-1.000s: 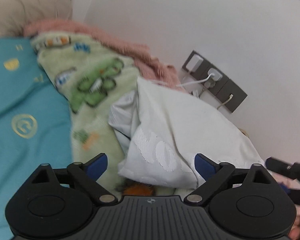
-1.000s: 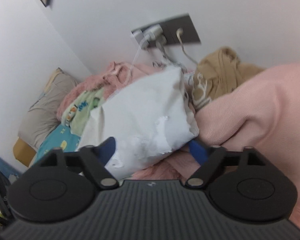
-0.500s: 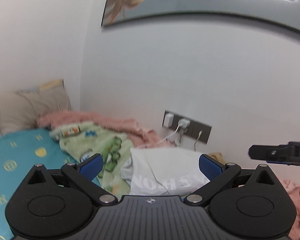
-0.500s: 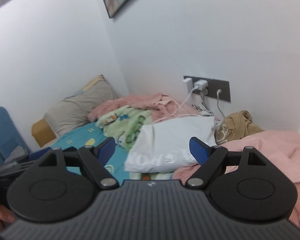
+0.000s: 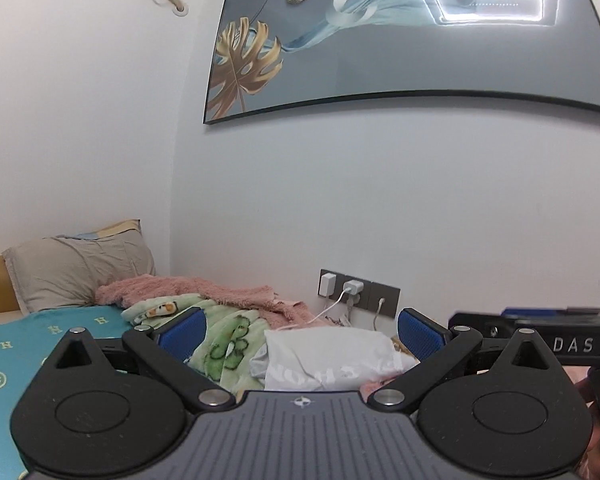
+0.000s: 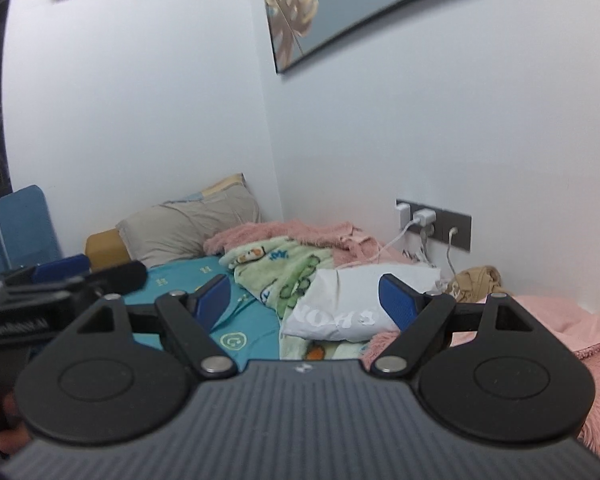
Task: Fold clothes
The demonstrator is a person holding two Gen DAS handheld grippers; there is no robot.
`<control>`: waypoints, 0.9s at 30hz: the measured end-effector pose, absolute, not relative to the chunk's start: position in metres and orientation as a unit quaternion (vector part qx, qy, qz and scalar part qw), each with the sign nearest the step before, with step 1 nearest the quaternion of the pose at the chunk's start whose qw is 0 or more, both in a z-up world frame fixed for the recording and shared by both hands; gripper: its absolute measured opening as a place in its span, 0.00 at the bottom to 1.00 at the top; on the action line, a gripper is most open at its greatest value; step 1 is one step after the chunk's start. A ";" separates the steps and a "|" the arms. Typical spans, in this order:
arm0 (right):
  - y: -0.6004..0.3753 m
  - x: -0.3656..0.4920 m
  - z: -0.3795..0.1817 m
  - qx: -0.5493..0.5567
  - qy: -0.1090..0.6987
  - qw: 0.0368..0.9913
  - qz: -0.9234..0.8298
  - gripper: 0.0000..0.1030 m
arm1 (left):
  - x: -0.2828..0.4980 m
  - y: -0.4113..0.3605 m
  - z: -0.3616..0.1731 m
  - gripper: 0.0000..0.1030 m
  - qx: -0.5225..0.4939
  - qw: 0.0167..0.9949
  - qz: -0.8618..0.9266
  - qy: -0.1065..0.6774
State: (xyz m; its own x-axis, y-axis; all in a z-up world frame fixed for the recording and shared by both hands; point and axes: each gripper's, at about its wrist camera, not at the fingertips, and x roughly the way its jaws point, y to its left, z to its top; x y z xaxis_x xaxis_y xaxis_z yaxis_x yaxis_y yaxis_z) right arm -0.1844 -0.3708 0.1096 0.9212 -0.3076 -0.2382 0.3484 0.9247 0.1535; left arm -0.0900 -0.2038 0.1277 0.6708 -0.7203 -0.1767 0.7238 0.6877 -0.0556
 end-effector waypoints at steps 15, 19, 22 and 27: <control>-0.337 -0.187 0.067 0.057 0.081 0.979 -0.179 0.80 | -0.102 -0.165 0.088 1.00 -0.008 0.936 -0.338 0.095; -0.336 -0.180 0.054 0.061 0.091 0.977 -0.183 0.80 | -0.100 -0.161 0.081 1.00 0.001 0.938 -0.333 0.096; -0.334 -0.176 0.045 0.063 0.095 0.976 -0.187 0.80 | -0.099 -0.159 0.076 1.00 0.004 0.939 -0.330 0.097; -0.329 -0.171 0.035 0.060 0.101 0.974 -0.193 0.80 | -0.097 -0.157 0.067 1.00 0.014 0.941 -0.322 0.102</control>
